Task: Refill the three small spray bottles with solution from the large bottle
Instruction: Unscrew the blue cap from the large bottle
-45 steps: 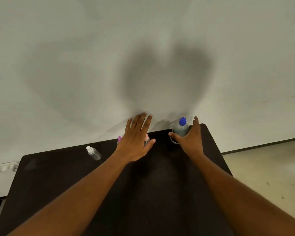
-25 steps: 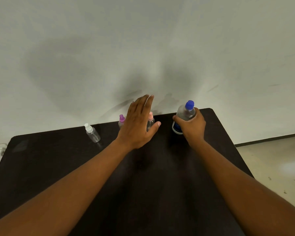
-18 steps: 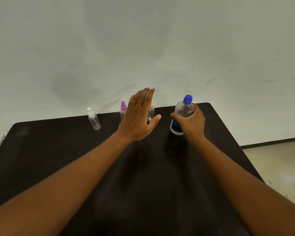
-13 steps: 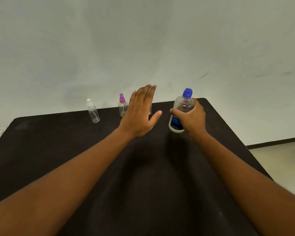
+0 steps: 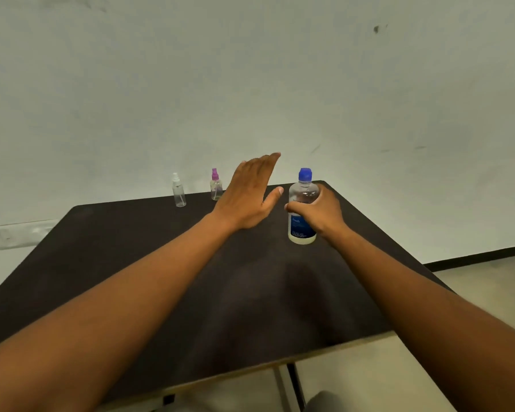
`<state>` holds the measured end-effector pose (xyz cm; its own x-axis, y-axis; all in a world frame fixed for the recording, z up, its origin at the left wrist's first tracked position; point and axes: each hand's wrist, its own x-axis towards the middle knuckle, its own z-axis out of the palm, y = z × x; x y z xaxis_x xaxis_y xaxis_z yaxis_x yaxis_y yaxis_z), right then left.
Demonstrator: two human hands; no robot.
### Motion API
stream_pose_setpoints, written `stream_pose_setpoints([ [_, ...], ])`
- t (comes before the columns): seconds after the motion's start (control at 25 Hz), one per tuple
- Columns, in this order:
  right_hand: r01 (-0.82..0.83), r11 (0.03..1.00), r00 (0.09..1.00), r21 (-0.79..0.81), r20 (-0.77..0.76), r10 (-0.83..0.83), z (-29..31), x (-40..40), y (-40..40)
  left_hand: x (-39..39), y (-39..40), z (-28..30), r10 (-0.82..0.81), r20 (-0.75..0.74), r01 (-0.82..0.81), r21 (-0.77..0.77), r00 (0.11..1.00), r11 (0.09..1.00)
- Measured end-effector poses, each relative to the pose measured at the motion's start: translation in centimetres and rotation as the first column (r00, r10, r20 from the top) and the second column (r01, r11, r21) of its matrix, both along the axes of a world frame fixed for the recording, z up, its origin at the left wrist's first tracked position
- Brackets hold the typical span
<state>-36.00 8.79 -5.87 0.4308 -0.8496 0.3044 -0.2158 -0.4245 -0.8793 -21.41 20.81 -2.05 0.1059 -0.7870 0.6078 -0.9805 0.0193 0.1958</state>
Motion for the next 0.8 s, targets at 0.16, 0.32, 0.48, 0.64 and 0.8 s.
stream_pose_setpoints([
  [0.16,0.000,1.000,1.000,0.004,-0.029,0.000,1.1,-1.8,2.7,-2.2,1.9,3.9,-0.010,-0.123,0.013,0.018,0.992,1.000],
  [0.32,-0.006,1.000,0.999,0.000,-0.044,0.006,2.3,-1.5,3.6,-2.6,1.2,5.9,-0.102,-0.193,0.112,0.041,0.976,0.993],
  [0.48,-0.013,1.000,0.999,-0.005,-0.051,0.013,2.7,-1.2,3.3,-3.4,0.0,7.2,-0.138,-0.243,0.163,0.084,0.960,0.983],
  [0.64,-0.014,1.000,0.998,-0.002,-0.065,0.014,2.8,-1.1,2.3,-3.3,-1.4,7.8,-0.116,-0.264,0.157,0.137,0.957,0.978],
  [0.8,-0.031,1.000,0.997,0.002,-0.064,0.031,2.9,-0.7,1.2,-3.0,-2.8,8.3,-0.133,-0.256,0.178,0.161,0.957,0.971],
])
